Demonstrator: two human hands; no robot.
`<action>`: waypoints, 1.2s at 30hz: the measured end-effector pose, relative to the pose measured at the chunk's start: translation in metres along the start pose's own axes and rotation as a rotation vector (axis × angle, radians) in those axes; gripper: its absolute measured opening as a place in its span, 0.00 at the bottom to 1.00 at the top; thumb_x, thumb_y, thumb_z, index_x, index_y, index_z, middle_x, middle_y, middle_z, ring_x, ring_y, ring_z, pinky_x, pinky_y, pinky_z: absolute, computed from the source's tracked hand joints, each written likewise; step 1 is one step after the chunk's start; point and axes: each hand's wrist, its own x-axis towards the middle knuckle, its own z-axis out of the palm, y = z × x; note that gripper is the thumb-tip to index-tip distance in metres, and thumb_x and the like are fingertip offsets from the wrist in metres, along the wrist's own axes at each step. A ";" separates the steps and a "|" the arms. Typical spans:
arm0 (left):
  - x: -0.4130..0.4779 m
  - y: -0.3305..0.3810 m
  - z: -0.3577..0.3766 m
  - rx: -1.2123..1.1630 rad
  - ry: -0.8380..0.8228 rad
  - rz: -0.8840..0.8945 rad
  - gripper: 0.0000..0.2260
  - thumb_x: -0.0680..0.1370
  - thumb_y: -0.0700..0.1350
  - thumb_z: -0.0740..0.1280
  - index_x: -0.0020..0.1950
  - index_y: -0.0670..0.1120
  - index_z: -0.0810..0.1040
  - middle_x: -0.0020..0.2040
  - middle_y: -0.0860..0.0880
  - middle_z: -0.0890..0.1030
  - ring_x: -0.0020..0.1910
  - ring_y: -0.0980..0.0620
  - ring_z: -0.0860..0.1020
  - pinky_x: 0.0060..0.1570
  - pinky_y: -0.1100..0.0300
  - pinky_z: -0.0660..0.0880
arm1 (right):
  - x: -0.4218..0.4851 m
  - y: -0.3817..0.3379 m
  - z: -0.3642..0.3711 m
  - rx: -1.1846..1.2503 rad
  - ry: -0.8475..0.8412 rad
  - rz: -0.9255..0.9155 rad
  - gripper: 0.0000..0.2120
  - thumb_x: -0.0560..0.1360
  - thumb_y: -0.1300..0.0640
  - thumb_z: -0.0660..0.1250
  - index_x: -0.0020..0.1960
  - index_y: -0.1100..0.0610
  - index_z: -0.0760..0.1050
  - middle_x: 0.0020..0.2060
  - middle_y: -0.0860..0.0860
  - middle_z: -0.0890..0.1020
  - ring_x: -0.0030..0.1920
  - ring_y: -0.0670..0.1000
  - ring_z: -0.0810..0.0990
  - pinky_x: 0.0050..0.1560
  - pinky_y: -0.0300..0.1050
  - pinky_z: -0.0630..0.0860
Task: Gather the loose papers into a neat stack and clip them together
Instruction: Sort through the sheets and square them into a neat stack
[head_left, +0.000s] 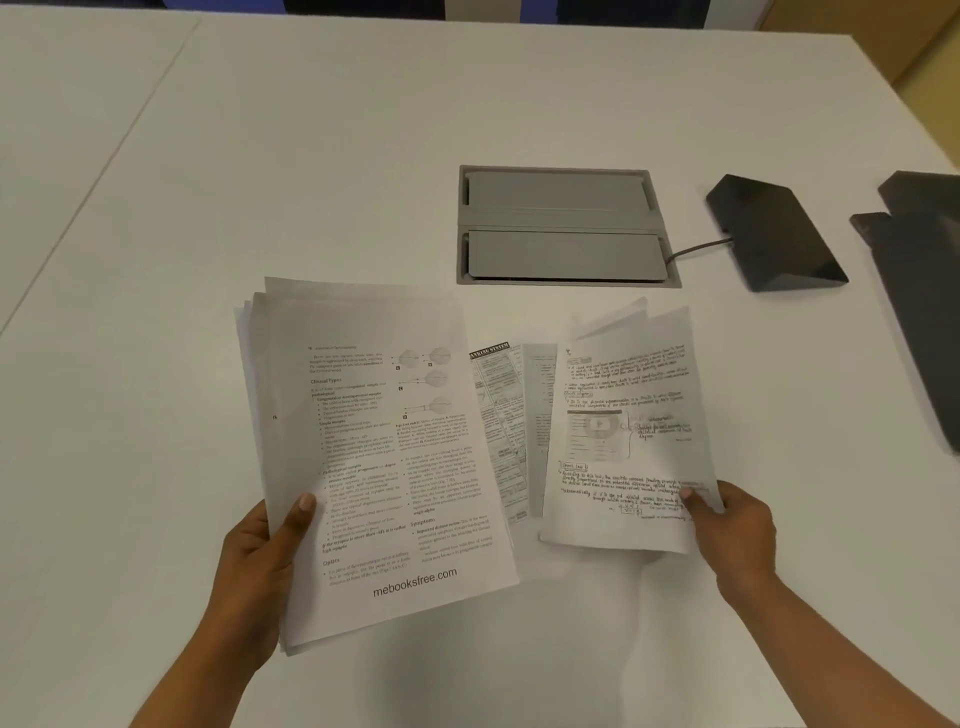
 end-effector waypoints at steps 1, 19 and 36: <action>0.000 0.000 0.000 0.012 0.003 0.011 0.09 0.79 0.49 0.65 0.53 0.47 0.82 0.47 0.47 0.88 0.46 0.38 0.84 0.47 0.45 0.80 | -0.001 -0.001 -0.004 0.104 -0.015 0.039 0.07 0.76 0.60 0.70 0.53 0.60 0.81 0.46 0.59 0.85 0.47 0.60 0.82 0.48 0.47 0.75; -0.024 0.001 0.056 -0.020 -0.192 -0.043 0.06 0.78 0.42 0.70 0.52 0.41 0.82 0.47 0.41 0.87 0.46 0.38 0.85 0.44 0.46 0.81 | -0.082 -0.056 0.012 0.603 -0.634 0.201 0.16 0.74 0.60 0.69 0.61 0.60 0.78 0.55 0.60 0.85 0.55 0.62 0.84 0.59 0.62 0.77; -0.014 0.029 0.071 -0.244 -0.324 0.075 0.16 0.72 0.41 0.74 0.60 0.44 0.81 0.55 0.41 0.86 0.52 0.39 0.85 0.48 0.43 0.82 | -0.069 -0.078 0.017 0.430 -0.755 -0.079 0.16 0.68 0.60 0.75 0.55 0.61 0.83 0.51 0.56 0.87 0.53 0.58 0.85 0.49 0.47 0.82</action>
